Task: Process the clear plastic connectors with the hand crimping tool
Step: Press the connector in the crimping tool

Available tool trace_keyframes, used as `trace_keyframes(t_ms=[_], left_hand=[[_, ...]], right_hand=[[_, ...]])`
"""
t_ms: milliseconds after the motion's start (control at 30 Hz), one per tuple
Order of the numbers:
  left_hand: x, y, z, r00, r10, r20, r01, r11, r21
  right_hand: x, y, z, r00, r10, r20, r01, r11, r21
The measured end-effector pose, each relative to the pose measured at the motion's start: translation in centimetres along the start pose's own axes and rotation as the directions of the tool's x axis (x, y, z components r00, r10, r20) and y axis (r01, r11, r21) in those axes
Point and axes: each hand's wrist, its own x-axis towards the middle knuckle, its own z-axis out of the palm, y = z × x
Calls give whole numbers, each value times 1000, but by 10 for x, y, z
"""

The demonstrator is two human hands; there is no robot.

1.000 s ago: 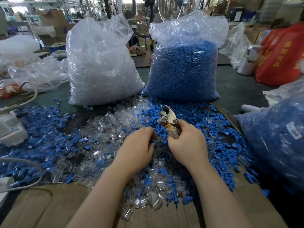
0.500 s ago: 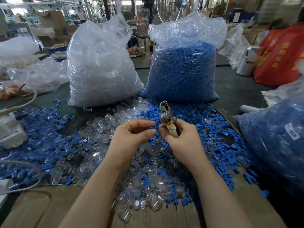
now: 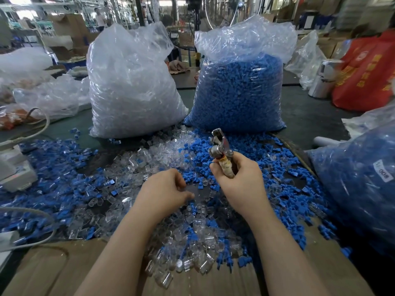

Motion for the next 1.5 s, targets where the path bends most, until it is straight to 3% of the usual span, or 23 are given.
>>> trace_keyframes(t_ms=[233,333,400,467,567,633,1067,1500], left_hand=[[1,3,3,996,22,-85,-15,996,83],[1,4,3,994,12,-107,-35,977,-210],[1,6,-2,999,-25,-45,-3,842,-540],[-1,8,-7,998,-12,61,56,602,-797],[-3,10,-10,986,21,164,149,321,-935],[-3,11,-12,981,41,191,174,261,-949],[-2,10,-7,989,54,139,120,272,-955],[-4,15,-3,1000,25,19,7,426,-905]], right_hand=[[0,0,0,1000,8,-1,-8,999,-32],[0,0,1,1000,12,3,-12,1000,-20],[0,0,1,1000,10,9,-10,1000,-15],[0,0,1,1000,4,18,-4,1000,-20],[1,0,1,1000,-2,29,2,1000,-15],[1,0,1,999,-5,34,5,1000,-12],[0,1,4,999,23,47,-22,1000,-13],[0,1,7,997,49,59,-50,999,4]])
